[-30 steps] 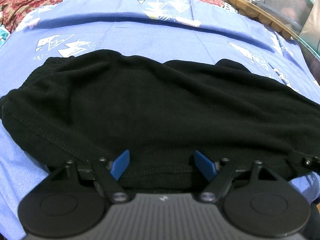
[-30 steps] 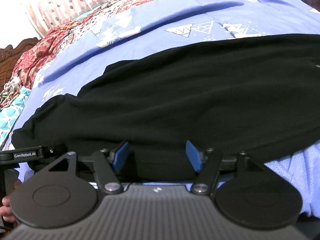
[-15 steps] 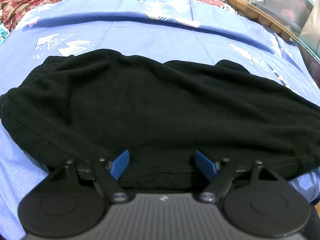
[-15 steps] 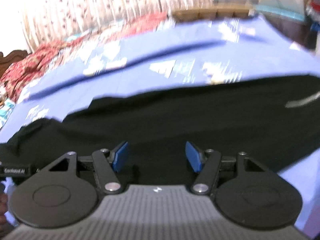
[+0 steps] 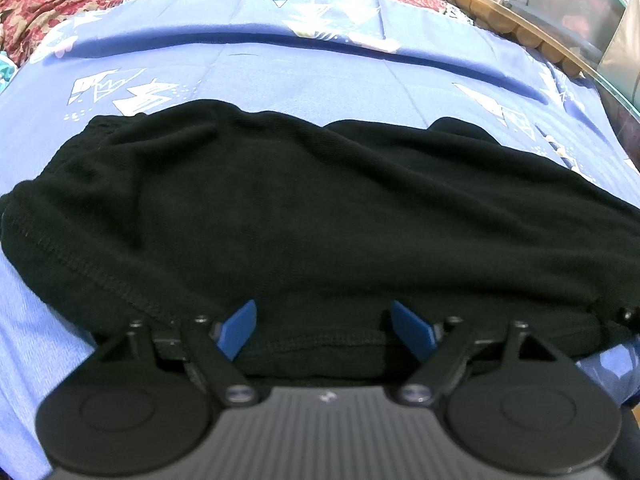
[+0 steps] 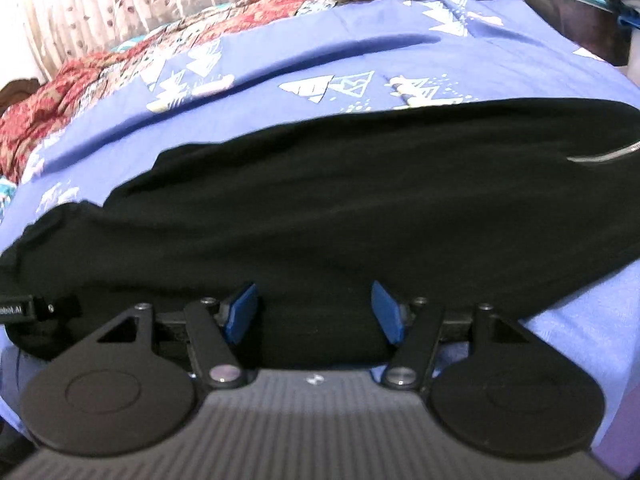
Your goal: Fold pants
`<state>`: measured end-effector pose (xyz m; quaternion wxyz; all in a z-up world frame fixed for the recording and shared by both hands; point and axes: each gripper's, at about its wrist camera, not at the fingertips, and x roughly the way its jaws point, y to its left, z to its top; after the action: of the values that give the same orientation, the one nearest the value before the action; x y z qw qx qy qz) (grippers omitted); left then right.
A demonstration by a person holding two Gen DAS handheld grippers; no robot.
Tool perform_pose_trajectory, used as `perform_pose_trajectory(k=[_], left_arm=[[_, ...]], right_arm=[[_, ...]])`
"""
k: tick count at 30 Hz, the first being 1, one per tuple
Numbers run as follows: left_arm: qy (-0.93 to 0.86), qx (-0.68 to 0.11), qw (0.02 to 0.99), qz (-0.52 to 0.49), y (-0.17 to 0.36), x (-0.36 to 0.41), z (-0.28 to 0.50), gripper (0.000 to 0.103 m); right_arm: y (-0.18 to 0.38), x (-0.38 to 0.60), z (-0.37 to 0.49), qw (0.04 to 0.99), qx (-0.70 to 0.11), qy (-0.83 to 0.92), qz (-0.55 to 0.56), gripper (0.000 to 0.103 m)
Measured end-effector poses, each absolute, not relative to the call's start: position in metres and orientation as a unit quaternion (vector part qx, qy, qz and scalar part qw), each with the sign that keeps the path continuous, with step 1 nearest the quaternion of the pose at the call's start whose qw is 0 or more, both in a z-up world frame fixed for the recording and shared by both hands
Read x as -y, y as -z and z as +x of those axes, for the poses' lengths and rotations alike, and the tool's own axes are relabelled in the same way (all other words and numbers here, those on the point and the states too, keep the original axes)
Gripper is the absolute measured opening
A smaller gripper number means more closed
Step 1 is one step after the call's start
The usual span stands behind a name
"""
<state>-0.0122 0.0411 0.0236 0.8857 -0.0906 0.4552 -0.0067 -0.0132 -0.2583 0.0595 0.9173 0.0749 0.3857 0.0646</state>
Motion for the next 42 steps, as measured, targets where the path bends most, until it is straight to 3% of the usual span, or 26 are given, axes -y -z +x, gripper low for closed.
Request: perform_pose_trajectory(k=[9, 18, 42], left_arm=[[0.047, -0.420, 0.897, -0.128, -0.051, -0.036, -0.023, 0.080], [0.045, -0.472, 0.871, -0.127, -0.022, -0.027, -0.010, 0.080], [0.046, -0.466, 0.876, -0.116, -0.022, -0.023, -0.013, 0.081]], right_arm=[[-0.077, 0.289, -0.015, 0.936, -0.335, -0.012, 0.103, 0.065], [-0.057, 0.307, -0.012, 0.914, -0.379, 0.011, 0.146, 0.066], [-0.057, 0.306, -0.016, 0.919, -0.373, 0.015, 0.129, 0.067]])
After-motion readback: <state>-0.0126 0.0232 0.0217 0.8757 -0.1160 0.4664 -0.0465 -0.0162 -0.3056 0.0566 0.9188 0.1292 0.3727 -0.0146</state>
